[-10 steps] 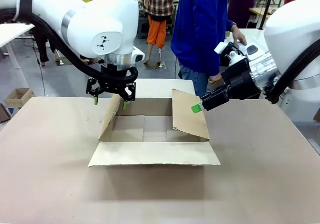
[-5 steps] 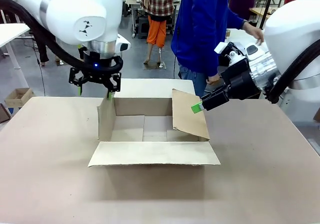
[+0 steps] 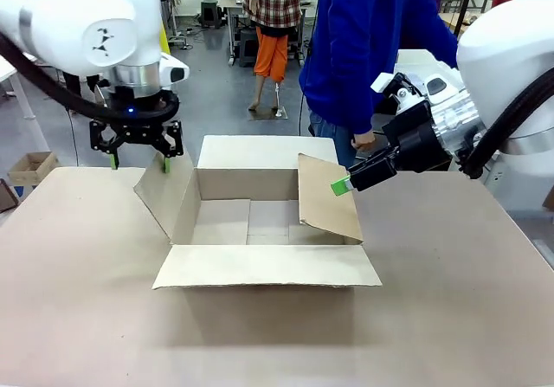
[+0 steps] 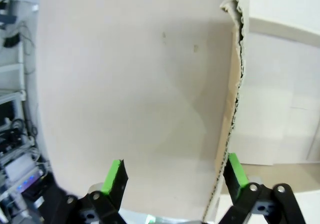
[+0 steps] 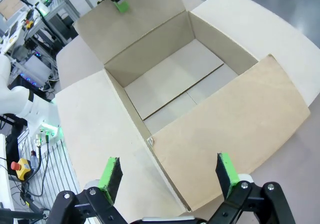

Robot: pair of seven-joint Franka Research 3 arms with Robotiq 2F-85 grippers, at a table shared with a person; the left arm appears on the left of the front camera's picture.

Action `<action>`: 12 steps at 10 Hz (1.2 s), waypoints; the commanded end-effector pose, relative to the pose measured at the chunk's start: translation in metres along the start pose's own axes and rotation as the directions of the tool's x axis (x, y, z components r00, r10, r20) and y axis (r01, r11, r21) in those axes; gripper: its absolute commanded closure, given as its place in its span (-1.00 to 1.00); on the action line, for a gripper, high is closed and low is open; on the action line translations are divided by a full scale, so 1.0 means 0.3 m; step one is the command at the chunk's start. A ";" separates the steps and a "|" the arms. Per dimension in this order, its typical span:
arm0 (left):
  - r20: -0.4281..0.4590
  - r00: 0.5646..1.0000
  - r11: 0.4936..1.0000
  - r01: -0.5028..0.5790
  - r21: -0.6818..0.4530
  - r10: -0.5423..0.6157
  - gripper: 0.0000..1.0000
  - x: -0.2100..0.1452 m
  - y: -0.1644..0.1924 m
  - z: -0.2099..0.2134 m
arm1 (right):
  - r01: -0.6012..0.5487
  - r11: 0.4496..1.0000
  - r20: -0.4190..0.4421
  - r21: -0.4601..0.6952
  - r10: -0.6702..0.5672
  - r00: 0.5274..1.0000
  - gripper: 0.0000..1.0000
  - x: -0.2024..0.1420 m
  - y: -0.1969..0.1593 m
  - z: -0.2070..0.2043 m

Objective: Pack the gift set into the box.
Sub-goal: Place both hands on the side flaps of the Package Box and spread them outward.

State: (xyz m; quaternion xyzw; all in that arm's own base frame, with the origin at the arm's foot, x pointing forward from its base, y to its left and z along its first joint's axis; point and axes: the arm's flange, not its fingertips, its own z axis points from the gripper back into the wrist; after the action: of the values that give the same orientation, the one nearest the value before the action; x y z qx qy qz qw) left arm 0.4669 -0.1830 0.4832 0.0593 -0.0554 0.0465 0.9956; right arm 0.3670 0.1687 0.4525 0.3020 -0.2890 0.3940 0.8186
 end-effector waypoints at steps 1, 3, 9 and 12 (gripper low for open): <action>-0.024 0.999 0.990 0.027 -0.142 -0.031 -1.00 -0.028 0.097 -0.045 | 0.012 1.000 -0.003 -0.001 -0.012 1.000 -1.00 0.003 0.006 0.003; -0.070 0.995 0.949 0.049 -0.311 -0.074 -1.00 -0.013 0.236 -0.119 | 0.012 1.000 -0.003 -0.001 -0.012 1.000 -1.00 0.003 0.006 0.003; -0.040 0.983 0.774 0.115 -0.623 -0.179 -1.00 0.001 0.370 -0.273 | 0.012 1.000 -0.003 -0.001 -0.012 1.000 -1.00 0.003 0.006 0.003; -0.040 0.983 0.774 0.115 -0.623 -0.179 -1.00 0.001 0.370 -0.273 | 0.012 0.999 -0.161 -0.053 -0.021 0.987 -1.00 0.089 0.048 -0.038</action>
State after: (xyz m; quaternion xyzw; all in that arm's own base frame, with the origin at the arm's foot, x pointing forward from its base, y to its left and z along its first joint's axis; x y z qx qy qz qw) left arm 0.4668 -0.0627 0.4117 -0.2803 -0.0157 -0.0566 0.9581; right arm 0.3665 0.1756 0.4526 0.2878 -0.2729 0.3999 0.8263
